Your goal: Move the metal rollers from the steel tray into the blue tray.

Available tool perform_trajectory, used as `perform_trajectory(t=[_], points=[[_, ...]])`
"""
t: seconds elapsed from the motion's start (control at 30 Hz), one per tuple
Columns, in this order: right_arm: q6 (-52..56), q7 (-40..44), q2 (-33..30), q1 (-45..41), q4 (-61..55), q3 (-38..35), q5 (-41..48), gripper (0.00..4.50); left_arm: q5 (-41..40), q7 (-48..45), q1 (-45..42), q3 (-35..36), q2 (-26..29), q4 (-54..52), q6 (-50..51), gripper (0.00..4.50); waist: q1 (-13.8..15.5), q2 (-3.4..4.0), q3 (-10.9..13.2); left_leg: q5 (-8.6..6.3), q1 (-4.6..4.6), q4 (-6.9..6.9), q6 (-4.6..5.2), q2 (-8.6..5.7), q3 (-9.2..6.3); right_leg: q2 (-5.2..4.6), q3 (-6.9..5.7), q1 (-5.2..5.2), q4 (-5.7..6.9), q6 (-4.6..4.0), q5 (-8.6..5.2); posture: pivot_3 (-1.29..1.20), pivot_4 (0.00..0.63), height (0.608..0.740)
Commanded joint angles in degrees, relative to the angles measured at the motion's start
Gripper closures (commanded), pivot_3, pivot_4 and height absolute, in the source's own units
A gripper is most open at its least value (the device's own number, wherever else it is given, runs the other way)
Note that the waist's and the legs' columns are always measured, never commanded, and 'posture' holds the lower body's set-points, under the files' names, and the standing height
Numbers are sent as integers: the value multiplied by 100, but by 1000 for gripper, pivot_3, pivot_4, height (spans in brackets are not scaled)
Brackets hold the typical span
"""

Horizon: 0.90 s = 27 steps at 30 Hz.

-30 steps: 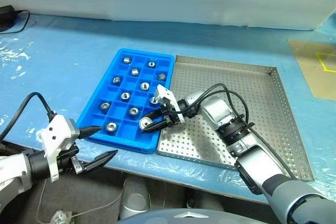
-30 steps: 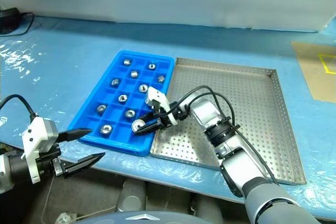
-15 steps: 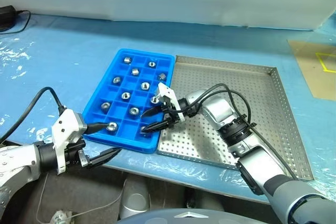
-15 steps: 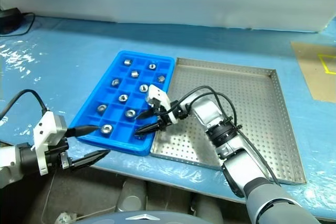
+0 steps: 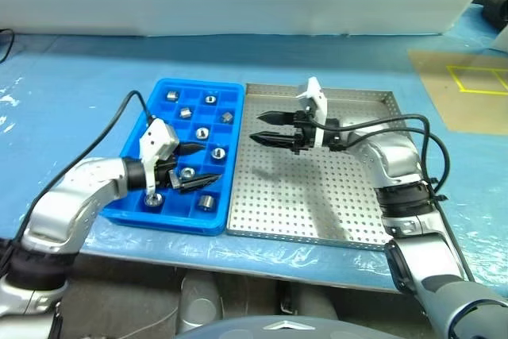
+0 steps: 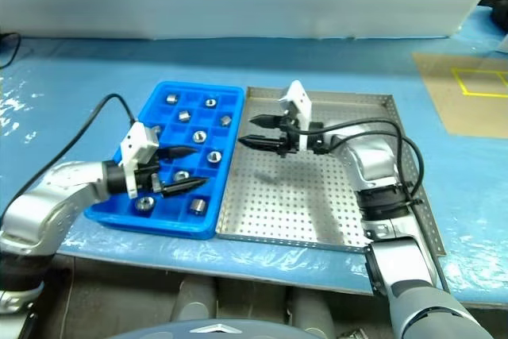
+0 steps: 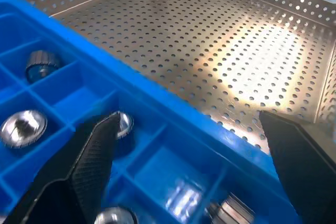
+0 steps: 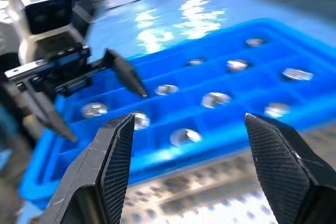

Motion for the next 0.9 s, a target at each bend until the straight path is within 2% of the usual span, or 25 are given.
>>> perform_trajectory(t=[0.03, 0.2, 0.33, 0.9], points=[[-366, -898, -26, 351, -238, -255, -357, 1085, 486, -269, -641, -344, -283, 1031, -606, 0, -101, 0, 0, 1, 1, -1, -1, 0, 0, 1, 1, 1, 1, 1, 1, -29, 150, 740], [-423, -2016, 346, 692, -417, -462, -511, 1085, 914, -332, -1367, -587, -938, 2235, -1131, 0, -388, 0, 0, 2, -6, 1, -2, -8, 5, 0, 14, 8, -1, 9, 6, -91, 150, 740], [-325, -2149, 425, 881, -754, -373, -441, 1085, 977, -470, -1533, -619, -1204, 2385, -1174, 0, -487, 0, 0, 2, -4, -3, -2, -8, 5, 0, 14, 10, -3, 8, 6, -110, 150, 740], [-472, -2062, 470, 444, -198, -249, -416, 1085, 921, -448, -1113, -334, -1004, 1609, -818, 0, -516, 1, 1, 1, 1, -6, 0, -9, 4, -5, 8, 16, -11, 7, 5, -30, 150, 740]])
